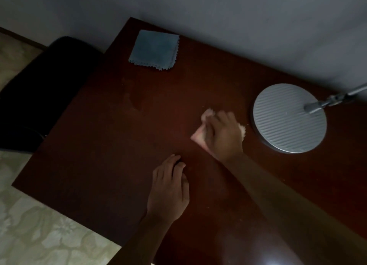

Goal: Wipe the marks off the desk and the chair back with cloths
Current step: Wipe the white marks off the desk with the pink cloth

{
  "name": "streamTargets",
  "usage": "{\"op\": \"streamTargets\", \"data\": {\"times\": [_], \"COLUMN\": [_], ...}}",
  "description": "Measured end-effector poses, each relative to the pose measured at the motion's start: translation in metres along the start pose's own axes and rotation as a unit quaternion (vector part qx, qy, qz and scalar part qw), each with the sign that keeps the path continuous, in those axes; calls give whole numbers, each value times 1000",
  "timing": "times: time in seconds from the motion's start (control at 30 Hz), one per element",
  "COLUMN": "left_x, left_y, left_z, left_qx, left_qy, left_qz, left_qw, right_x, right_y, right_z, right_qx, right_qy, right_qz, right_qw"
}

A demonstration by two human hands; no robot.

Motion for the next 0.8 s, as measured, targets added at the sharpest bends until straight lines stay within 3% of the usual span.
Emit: {"op": "streamTargets", "data": {"times": [0.1,0.33,0.4,0.5,0.7,0.8], "left_x": [1,0,1,2,2,2], "left_y": [0,2,2,1,1,2], "left_z": [2,0,1,0,2,0], "left_qx": [5,4,9,15,15,13], "left_qy": [0,-9,-7,-15,-26,-24], "left_qz": [9,-12,-11,-1,-5,0], "left_qw": [1000,1000,1000,1000,1000,1000], "right_x": [-1,-11,-9,-3,-12,-11], "right_y": [-37,39,16,-10,43,23], "right_z": [23,-34,-13,10,-26,-8], "right_qx": [-57,92,68,-41,52,35], "right_qy": [28,-71,-41,-7,-41,-11], "right_qz": [35,-60,-41,27,-1,9], "right_qw": [997,991,996,999,998,999]}}
Point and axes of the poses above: each hand's wrist, its own y-axis away from the middle knuckle, its own x-axis out of the back of the hand, z = x × y, the point moved 2 cm from there along -y, towards the middle knuckle, and after that the axes turned 8 degrees about -y, right-handed, at the moved point
